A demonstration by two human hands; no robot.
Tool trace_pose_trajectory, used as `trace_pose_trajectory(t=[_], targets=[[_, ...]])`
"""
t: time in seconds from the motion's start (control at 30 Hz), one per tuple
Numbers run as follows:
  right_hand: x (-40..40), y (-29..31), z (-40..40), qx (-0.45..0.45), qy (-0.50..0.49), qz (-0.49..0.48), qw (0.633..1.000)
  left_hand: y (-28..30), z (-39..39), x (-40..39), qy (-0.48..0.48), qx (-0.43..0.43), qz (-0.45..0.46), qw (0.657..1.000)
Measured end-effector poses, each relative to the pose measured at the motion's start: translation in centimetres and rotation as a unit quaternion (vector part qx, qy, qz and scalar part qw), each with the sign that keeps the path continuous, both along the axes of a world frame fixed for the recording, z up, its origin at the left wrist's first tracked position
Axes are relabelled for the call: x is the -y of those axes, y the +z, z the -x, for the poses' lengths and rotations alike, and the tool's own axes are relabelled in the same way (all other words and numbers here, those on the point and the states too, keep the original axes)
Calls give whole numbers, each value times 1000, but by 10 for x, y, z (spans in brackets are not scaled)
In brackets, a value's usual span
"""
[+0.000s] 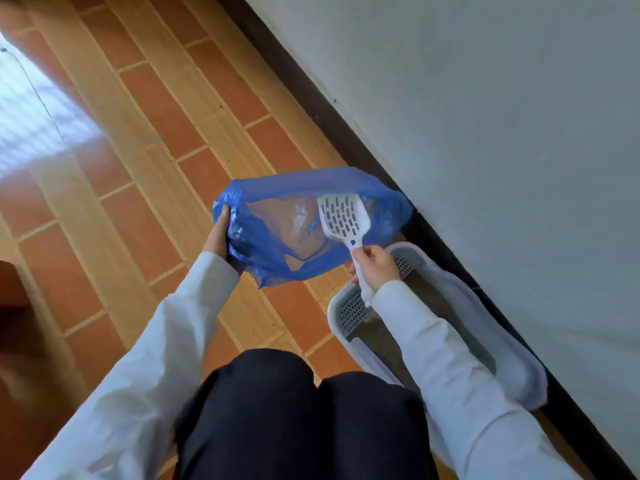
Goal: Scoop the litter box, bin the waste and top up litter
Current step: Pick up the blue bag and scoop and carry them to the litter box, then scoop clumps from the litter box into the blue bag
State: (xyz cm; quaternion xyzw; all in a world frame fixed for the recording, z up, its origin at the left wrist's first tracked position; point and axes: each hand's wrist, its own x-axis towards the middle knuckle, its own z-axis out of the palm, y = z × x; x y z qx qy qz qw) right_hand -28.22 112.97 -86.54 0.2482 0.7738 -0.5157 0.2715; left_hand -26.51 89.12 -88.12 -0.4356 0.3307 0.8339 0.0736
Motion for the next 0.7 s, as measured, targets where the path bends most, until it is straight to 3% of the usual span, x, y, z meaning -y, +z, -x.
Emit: trace_pose_trajectory(t=[0.2,0.37,0.53,0.63,0.7], targets=[[-15,-70,-3,-20,77,-69,995,-90,-14,-9,-34,-34,21,999],[-22,-76,-17,-66,110,-102,986,-122,-41,-14,-45,-35,194,979],[-24,-75,-33,-101,99,-91,986,-129,-62,-15,-168,-33,443,880],[-28,-74,-41,-120,93,-90,984,-127,-72,-10,-131,-76,523,838],[-35,-73,-48,-128,78,-82,985,-127,-76,-5,-141,-110,633,753]])
